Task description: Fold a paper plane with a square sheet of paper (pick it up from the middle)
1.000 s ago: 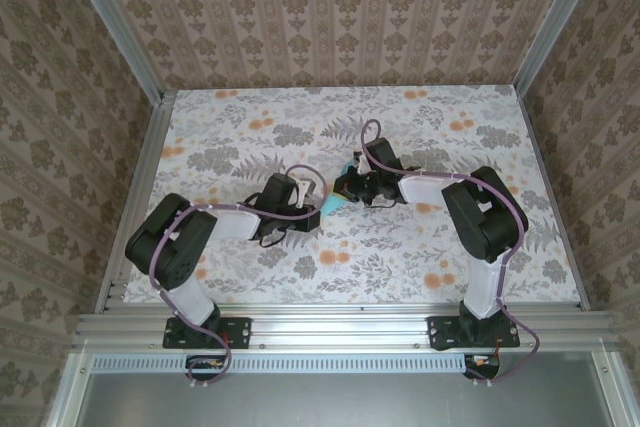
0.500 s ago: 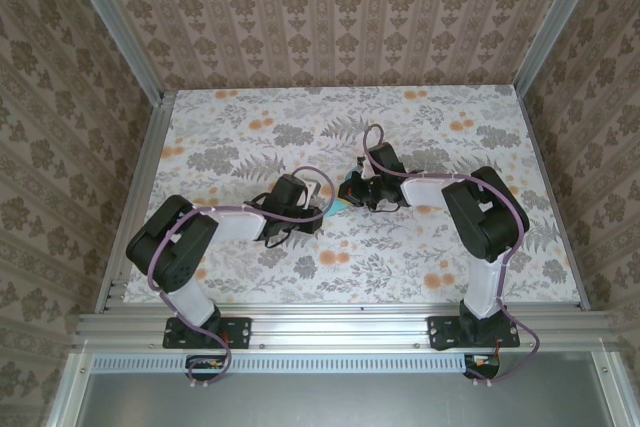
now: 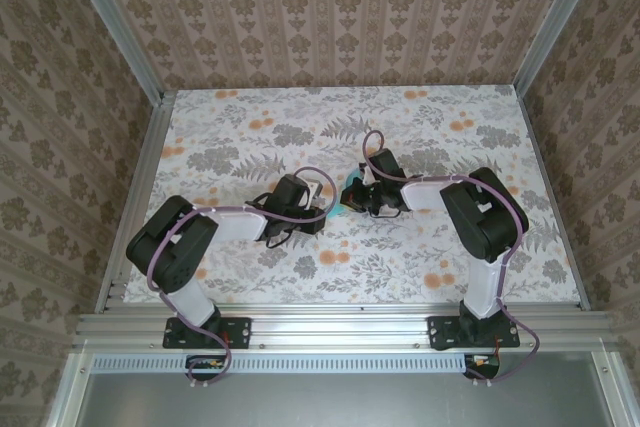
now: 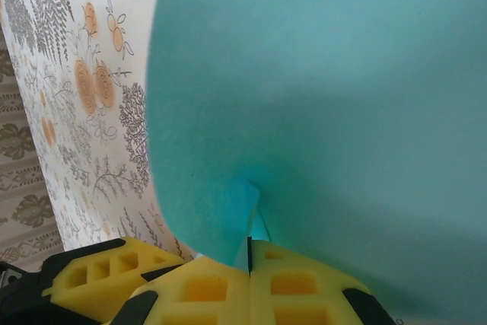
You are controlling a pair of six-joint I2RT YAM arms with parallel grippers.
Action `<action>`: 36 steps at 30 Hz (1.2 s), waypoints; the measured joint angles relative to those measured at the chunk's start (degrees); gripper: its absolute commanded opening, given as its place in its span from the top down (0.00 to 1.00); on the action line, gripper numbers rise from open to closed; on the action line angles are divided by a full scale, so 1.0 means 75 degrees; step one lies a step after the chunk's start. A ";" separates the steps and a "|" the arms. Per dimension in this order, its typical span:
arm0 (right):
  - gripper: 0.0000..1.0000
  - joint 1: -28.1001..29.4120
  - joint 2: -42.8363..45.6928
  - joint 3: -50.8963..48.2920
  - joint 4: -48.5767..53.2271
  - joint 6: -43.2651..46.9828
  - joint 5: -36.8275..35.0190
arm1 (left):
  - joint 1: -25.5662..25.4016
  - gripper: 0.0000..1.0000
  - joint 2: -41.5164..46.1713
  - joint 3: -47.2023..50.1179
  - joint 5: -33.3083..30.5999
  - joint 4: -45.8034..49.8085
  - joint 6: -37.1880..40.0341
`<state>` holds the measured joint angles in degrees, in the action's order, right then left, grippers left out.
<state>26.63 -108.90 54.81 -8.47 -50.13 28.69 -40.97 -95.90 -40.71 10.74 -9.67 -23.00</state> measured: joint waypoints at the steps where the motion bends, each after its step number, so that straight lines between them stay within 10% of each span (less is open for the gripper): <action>1: 0.94 0.0006 0.0000 -0.0015 -0.0026 0.0003 -0.0003 | 0.0000 0.66 0.0017 -0.0003 0.0061 0.0012 0.0032; 10: 0.91 0.0020 -0.0038 -0.0122 -0.0137 0.0353 -0.0026 | 0.0580 0.55 0.0452 -0.0012 0.1215 0.0443 0.0085; 19: 0.88 -0.0137 -0.0102 -0.0323 -0.0679 0.0729 0.0525 | 0.1451 0.65 -0.0140 -0.0484 0.2672 0.0300 -0.0807; 36: 0.87 -0.0396 -0.0277 -0.0490 -0.1244 0.0688 0.0935 | 0.1125 0.79 -0.1358 -0.1524 0.3200 0.0819 -0.1160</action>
<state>23.66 -110.98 51.13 -17.80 -44.97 35.70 -32.53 -106.08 -52.14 34.74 -3.53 -31.70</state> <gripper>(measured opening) 0.132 0.213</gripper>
